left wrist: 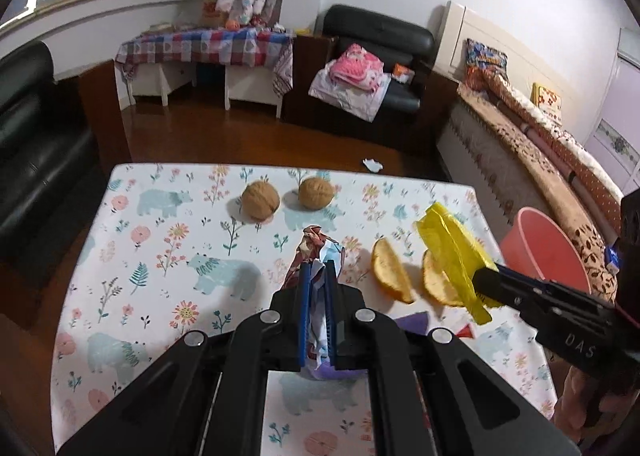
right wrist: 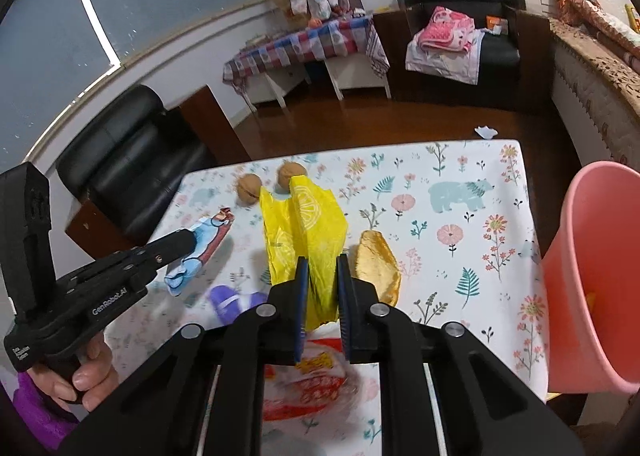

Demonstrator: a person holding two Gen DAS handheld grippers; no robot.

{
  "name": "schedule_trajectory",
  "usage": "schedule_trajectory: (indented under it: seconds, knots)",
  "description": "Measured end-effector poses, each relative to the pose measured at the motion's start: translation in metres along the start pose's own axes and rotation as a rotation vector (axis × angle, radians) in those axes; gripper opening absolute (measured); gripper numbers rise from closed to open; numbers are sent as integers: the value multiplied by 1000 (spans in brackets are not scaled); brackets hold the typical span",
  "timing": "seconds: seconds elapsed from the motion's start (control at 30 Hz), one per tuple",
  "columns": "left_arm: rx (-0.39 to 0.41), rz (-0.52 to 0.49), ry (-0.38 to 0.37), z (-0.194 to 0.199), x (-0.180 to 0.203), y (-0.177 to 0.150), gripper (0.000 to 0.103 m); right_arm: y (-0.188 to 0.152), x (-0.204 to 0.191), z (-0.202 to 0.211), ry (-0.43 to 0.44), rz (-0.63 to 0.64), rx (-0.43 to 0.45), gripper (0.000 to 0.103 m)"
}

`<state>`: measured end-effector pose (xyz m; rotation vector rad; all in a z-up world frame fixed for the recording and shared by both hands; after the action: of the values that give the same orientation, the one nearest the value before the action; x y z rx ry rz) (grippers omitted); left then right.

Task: Collect trash
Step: 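Carry the wrapper and yellow bag over the pink bucket and release them inside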

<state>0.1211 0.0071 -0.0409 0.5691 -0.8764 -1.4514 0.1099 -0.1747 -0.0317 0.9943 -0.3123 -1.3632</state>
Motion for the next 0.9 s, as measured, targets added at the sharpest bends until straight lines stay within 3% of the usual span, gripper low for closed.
schedule_trajectory:
  seconds: [0.47, 0.9]
  knots:
    - [94, -42, 49, 52, 47, 10, 6, -1, -1, 55, 5, -14, 97, 14]
    - [137, -104, 50, 69, 94, 17, 6, -4, 21, 85, -21, -52, 152, 14]
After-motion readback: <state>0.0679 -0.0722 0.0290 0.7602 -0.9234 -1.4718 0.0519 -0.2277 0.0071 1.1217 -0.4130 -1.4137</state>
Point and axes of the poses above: each gripper's, at about its wrist camera, not at the fingertips, and z roughly against the way its jaws point, x to its right, y to its top, the point moved 4 cm from there along -z, roughly the way its jaws point, and after that the axes turned 8 degrees about x, right-handed, at the moved point
